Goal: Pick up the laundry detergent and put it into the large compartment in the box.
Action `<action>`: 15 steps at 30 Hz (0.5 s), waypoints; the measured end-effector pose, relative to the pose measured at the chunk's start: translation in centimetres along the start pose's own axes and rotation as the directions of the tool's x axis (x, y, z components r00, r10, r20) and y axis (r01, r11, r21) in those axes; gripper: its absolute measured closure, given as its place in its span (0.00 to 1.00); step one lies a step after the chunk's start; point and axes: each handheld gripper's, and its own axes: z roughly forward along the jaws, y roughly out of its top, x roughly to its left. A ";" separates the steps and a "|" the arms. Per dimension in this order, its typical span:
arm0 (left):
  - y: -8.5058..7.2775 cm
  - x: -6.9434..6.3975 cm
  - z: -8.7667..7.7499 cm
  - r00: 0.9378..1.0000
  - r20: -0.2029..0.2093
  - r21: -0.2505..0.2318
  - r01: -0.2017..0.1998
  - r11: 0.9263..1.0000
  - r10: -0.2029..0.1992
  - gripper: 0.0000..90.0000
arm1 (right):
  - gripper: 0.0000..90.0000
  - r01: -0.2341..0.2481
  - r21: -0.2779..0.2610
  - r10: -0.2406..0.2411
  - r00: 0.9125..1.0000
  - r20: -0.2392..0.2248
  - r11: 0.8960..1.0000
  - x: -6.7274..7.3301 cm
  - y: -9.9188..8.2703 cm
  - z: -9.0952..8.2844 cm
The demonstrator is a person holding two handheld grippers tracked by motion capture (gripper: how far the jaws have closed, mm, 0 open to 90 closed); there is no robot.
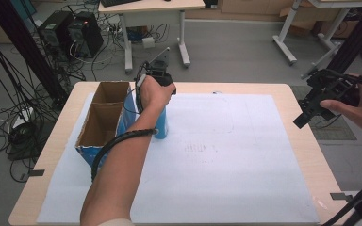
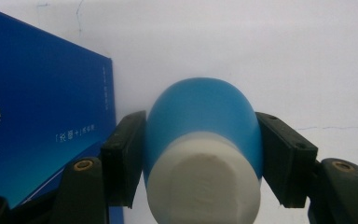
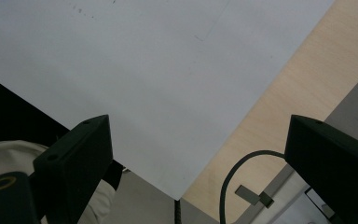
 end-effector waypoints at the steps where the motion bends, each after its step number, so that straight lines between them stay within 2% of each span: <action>1: 0.0 0.1 0.0 1.000 0.004 0.000 -0.005 1.000 0.005 0.42 | 0.09 0.001 -0.001 -0.001 1.000 0.003 1.000 0.1 0.0 0.0; 10: 0.1 0.3 -0.2 1.000 0.012 0.008 -0.008 1.000 0.007 0.43 | 0.09 0.003 0.003 -0.003 1.000 0.003 1.000 0.1 0.3 0.2; 15: -0.5 0.6 -0.8 1.000 0.027 -0.008 -0.008 1.000 0.008 0.43 | 0.09 0.007 0.006 -0.008 1.000 0.003 1.000 0.4 0.3 0.2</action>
